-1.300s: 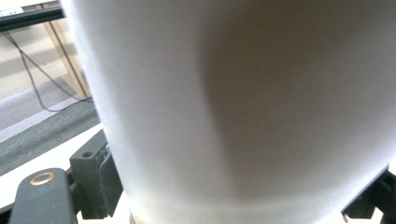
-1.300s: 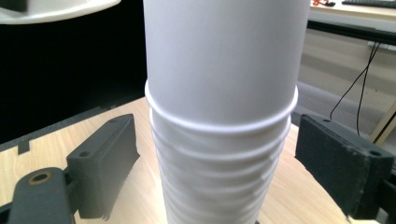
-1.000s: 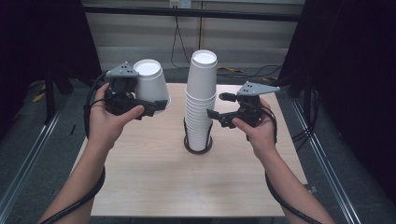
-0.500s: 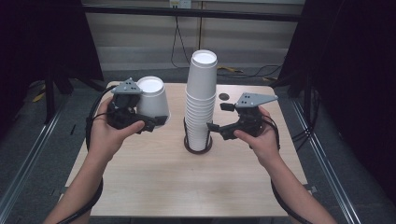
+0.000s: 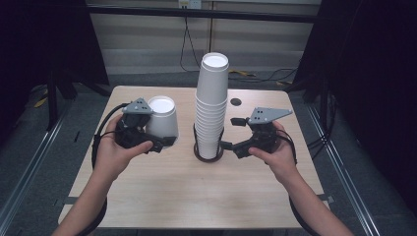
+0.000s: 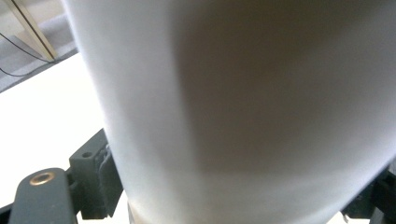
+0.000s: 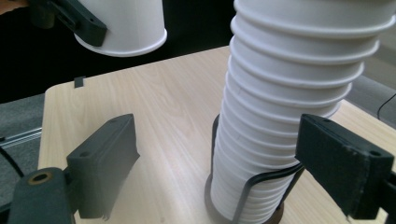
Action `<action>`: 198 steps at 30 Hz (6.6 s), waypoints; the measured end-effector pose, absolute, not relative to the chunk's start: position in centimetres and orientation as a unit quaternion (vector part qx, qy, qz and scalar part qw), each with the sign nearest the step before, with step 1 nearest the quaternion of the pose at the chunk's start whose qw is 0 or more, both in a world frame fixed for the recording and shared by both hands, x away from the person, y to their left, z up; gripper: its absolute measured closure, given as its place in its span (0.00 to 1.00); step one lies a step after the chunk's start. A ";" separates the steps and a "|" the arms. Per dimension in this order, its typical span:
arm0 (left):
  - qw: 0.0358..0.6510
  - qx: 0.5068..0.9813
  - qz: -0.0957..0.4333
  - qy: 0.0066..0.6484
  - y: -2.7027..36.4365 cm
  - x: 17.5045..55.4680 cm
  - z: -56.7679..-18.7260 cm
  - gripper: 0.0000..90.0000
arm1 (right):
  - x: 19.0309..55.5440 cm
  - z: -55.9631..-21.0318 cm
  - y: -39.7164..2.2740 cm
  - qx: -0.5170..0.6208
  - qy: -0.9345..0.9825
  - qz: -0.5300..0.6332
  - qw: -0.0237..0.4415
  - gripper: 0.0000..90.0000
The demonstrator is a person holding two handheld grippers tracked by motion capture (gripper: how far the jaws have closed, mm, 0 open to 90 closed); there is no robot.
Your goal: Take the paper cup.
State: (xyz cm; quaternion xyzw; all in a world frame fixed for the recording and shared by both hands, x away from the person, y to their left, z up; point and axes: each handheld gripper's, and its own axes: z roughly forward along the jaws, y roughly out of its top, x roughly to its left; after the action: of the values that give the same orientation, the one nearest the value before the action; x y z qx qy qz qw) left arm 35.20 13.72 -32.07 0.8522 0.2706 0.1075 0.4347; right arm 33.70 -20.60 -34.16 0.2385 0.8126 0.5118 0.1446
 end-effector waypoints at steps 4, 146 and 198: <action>0.427 0.858 0.102 0.268 13.5 34.9 -32.7 0.16 | 33.4 -34.6 -20.8 0.236 0.814 0.511 0.141 0.14; 0.232 0.971 0.035 0.045 0.8 31.2 -38.4 0.14 | 31.4 -38.8 -18.6 0.095 0.905 0.415 -0.011 0.26; 0.318 0.939 -0.009 0.134 5.1 32.2 -40.8 0.19 | 31.6 -39.3 -23.8 0.179 0.872 0.456 0.008 0.26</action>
State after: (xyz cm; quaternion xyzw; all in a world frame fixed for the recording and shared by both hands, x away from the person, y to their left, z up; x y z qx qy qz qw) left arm 32.21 5.10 -40.83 0.9386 0.1336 -0.0085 0.3178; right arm 31.62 -23.84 -39.34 0.1793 0.8719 0.4557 0.0076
